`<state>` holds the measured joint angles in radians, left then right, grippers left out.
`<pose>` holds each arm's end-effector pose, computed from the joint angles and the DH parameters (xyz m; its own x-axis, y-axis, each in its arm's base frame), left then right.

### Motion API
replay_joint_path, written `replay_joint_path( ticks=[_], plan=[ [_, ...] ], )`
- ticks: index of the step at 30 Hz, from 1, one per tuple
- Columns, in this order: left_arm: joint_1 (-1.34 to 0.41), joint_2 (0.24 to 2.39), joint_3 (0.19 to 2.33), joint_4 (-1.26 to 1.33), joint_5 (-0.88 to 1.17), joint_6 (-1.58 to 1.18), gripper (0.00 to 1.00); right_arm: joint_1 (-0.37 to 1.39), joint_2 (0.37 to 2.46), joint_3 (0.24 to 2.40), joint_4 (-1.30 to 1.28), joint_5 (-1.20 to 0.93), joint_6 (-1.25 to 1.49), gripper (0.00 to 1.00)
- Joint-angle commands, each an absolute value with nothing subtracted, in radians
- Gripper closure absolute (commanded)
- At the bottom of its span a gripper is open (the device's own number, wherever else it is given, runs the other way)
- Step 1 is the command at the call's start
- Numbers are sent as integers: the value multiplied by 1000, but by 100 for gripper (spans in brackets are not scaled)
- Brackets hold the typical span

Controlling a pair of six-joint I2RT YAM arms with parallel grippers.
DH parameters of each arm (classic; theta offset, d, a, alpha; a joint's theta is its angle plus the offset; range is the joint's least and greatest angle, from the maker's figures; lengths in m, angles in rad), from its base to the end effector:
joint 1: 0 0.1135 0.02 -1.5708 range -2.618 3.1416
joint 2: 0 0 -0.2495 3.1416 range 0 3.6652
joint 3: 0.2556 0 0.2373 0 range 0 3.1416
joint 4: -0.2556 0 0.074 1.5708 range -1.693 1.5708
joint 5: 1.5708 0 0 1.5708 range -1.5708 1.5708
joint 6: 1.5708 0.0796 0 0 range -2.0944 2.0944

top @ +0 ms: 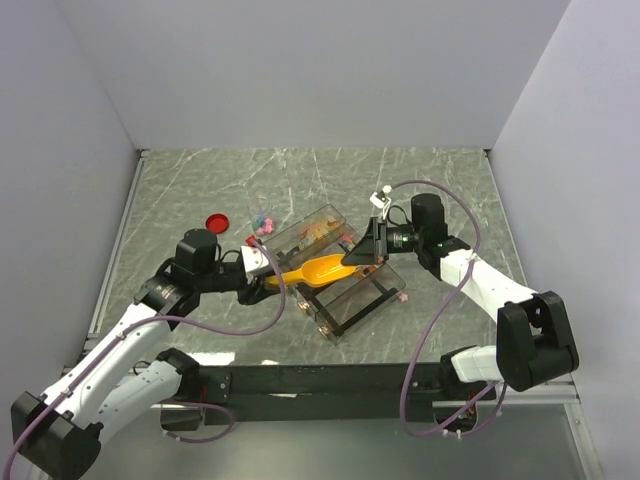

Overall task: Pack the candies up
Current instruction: Move the packing bottle to the center of the board, then scoop the fake candies from the storage box.

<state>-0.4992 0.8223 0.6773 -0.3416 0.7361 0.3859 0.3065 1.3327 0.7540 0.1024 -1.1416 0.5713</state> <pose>0.1532 -0.1444 0.2603 -0.0507 0.3454 -0.9371 0.9660 0.2553 0.0418 0.2464 0.1539 0.2315 -0.8522 -0.0337 -0.5221 -0.5173 0.2034 0.8312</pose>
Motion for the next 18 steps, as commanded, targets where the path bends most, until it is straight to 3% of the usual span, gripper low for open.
replay_joint_path(
  ticks=[1, 13, 18],
  plan=[
    [-505, 827, 675, -287, 742, 347, 55, 316, 1335, 782, 181, -1135, 607, 100],
    [-505, 822, 658, -209, 719, 279, 54, 321, 1339, 765, 210, -1114, 634, 100],
    [-505, 804, 644, -183, 730, 258, 59, 321, 1341, 759, 215, -1109, 640, 100]
  ],
)
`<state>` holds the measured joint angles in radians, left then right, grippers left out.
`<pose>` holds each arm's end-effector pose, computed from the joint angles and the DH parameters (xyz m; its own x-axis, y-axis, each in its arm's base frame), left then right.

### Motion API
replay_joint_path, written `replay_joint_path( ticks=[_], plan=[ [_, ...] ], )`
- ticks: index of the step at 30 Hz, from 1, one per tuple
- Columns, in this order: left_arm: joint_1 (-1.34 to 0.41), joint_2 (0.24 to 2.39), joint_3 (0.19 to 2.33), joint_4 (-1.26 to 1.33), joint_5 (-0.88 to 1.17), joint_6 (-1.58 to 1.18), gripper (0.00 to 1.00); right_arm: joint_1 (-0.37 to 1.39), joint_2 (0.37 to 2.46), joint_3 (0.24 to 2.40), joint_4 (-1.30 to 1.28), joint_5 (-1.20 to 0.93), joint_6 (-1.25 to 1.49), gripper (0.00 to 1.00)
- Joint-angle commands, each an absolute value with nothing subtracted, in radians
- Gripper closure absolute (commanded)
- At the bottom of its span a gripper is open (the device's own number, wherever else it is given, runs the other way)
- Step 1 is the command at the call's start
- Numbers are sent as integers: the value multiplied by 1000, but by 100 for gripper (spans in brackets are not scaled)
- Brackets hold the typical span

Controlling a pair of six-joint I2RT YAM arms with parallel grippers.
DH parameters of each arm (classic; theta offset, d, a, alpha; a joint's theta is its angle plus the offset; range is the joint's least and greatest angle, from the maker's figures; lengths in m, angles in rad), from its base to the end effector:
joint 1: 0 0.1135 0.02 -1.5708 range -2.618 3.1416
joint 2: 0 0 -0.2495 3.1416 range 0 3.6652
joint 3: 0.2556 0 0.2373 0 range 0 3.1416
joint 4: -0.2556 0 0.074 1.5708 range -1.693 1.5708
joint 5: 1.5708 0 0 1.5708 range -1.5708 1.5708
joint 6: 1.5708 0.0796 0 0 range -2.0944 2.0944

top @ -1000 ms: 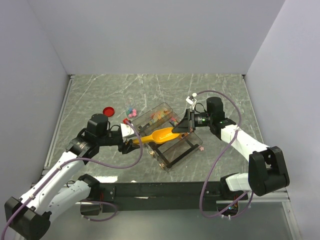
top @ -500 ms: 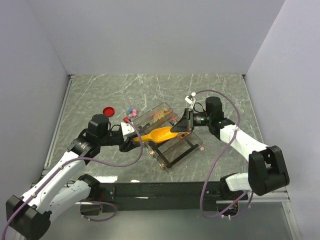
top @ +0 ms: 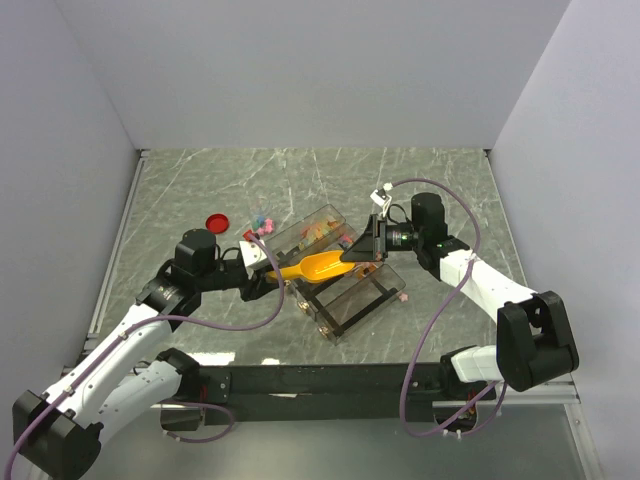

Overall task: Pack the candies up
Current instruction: Scoop the fake candies from the storage box.

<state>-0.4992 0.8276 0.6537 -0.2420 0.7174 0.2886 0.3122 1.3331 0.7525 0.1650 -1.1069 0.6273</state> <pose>0.1595 -0.1466 0.2624 -0.0871 0.2918 -0.9525 0.9529 0.3032 0.0057 0.2507 0.1557 0.2360 -0.8488 0.0020 -0.5288 -0.5161 0.2141 0.8293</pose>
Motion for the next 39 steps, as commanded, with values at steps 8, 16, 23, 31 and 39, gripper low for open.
replay_joint_path(
  ticks=[8, 16, 23, 31, 39],
  plan=[
    [-500, 775, 631, -112, 733, 170, 71, 319, 1338, 724, 225, -1092, 641, 100],
    [-494, 730, 588, 52, 681, 8, 78, 319, 1335, 675, 230, -1060, 632, 100],
    [-491, 724, 574, 104, 660, -60, 81, 319, 1321, 676, 192, -1031, 601, 100],
    [-492, 756, 623, -46, 546, -32, 99, 318, 1293, 759, -58, -889, 444, 59],
    [-497, 788, 658, -219, 505, -40, 99, 319, 1256, 887, -302, -416, 289, 54]
  ],
)
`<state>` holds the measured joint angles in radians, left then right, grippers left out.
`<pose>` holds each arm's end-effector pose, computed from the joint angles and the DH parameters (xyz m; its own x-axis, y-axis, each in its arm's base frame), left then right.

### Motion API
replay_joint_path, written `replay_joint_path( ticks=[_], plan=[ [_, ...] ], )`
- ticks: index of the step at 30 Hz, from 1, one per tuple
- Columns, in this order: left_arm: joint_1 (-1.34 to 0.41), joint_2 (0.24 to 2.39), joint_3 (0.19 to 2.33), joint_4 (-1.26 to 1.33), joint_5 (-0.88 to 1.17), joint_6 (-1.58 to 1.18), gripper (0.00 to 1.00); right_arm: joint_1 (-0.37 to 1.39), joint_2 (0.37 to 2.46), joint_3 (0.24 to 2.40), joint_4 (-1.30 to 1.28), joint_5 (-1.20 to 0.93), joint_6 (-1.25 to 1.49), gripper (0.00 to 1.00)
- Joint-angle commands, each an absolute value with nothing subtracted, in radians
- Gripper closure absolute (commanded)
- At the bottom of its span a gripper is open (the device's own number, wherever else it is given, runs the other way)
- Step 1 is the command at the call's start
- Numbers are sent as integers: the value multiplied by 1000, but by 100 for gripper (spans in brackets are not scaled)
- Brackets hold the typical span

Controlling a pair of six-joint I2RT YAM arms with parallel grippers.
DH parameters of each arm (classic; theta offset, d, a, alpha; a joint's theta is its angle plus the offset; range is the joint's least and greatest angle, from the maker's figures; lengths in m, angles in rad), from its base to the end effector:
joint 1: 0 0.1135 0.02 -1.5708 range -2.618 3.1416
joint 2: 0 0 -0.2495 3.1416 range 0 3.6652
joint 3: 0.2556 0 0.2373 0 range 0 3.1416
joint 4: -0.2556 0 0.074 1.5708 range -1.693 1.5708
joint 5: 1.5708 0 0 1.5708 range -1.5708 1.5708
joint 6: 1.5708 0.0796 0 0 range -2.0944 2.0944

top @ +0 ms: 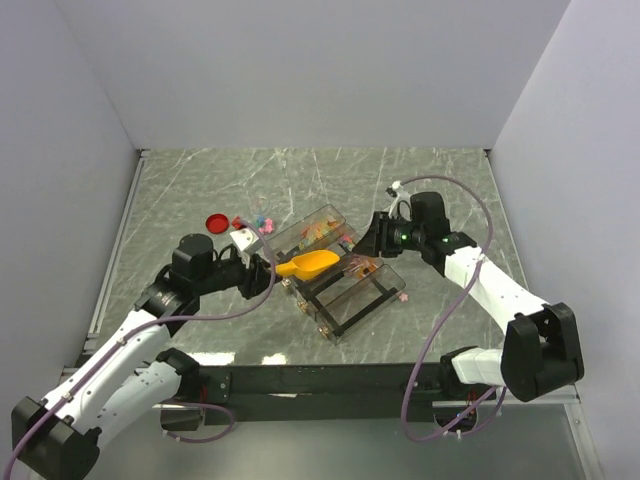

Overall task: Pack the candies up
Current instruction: Scoop the fake candies from the storage box.

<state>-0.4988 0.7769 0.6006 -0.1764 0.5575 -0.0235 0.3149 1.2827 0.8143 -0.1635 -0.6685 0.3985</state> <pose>0.1656 -0.1381 0.2583 -0.3230 0.1533 -0.9339 0.8346 0.5114 -0.2048 0.2616 0.1371 0.2220 -0.7965 0.0608 -0.6016 -0.4443 0.6159 0.6505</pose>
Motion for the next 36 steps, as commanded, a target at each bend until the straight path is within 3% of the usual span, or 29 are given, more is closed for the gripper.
replay_joint_path(
  ticks=[1, 9, 19, 33, 36],
  plan=[
    [-502, 801, 661, -247, 499, -41, 99, 321, 1275, 897, -319, -366, 261, 54],
    [-567, 864, 724, -319, 442, -51, 99, 348, 1414, 972, -354, -124, 189, 60],
    [-684, 998, 799, -393, 304, -14, 99, 368, 1568, 1015, -354, -110, 150, 74],
    [-828, 1129, 879, -419, 184, 106, 100, 452, 1543, 991, -390, -28, 130, 100],
    [-851, 1147, 888, -437, 163, 162, 99, 477, 1539, 983, -384, -18, 129, 100]
  ],
)
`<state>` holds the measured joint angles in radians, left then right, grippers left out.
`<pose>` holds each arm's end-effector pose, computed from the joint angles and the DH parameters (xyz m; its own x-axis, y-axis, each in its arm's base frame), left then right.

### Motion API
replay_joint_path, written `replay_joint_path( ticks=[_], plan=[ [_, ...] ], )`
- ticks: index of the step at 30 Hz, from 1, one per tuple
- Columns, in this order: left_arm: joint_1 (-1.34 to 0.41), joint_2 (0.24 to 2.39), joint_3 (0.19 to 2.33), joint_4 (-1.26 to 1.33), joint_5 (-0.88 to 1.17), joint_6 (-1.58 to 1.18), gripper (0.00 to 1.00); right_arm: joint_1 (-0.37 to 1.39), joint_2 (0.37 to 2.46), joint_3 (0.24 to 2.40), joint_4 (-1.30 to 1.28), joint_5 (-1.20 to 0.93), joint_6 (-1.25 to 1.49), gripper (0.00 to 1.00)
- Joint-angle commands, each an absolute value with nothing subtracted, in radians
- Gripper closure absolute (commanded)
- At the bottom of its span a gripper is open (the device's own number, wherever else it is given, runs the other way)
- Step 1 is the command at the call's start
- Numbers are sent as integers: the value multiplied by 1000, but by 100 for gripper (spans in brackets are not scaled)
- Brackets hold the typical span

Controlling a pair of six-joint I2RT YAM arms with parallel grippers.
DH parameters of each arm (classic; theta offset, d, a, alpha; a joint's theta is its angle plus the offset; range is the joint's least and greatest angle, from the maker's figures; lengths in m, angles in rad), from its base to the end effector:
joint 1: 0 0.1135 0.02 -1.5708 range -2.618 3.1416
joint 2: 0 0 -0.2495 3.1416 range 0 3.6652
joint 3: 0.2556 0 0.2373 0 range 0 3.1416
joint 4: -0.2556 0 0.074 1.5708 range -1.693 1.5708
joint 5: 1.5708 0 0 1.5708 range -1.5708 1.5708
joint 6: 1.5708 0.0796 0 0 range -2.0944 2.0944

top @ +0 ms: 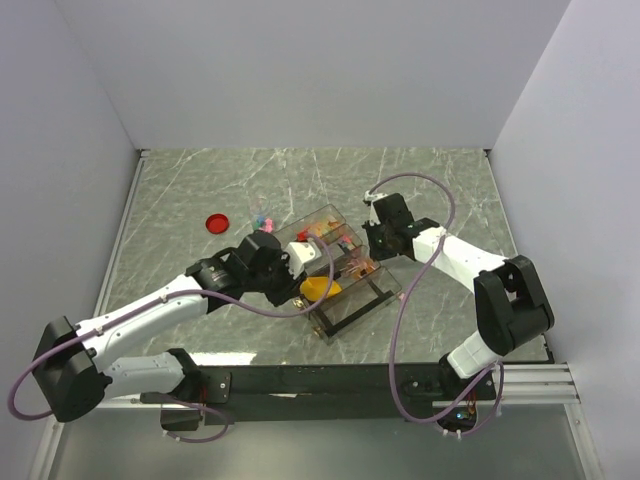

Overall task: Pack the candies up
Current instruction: Scoop the fake candies from the storage box.

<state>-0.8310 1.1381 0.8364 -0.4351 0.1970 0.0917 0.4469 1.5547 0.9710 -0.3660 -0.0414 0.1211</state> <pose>0.1672 -0.2063 0.2269 -0.3758 0.5449 -0.7496 0.8601 0.5062 -0.0631 0.2961 0.1456 0.1616 -0.7828 -0.2413 -0.5736 -0.3616 0.9266 0.1037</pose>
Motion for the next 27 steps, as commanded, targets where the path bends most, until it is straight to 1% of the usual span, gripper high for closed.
replay_joint_path(
  ticks=[1, 8, 13, 17, 24, 27],
  plan=[
    [-857, 1158, 888, -442, 158, 176, 99, 480, 1537, 980, -380, -17, 127, 100],
    [-862, 1224, 922, -486, 160, 317, 99, 494, 1523, 963, -357, -17, 109, 100],
    [-862, 1304, 959, -494, 158, 362, 99, 506, 1514, 948, -328, -35, 94, 100],
    [-862, 1388, 1017, -483, 147, 357, 99, 515, 1517, 945, -308, -61, 92, 100],
    [-862, 1607, 1158, -469, 164, 302, 99, 531, 1517, 942, -284, -90, 104, 100],
    [-862, 1655, 1196, -436, 167, 273, 99, 532, 1513, 933, -267, -101, 117, 100]
  ],
)
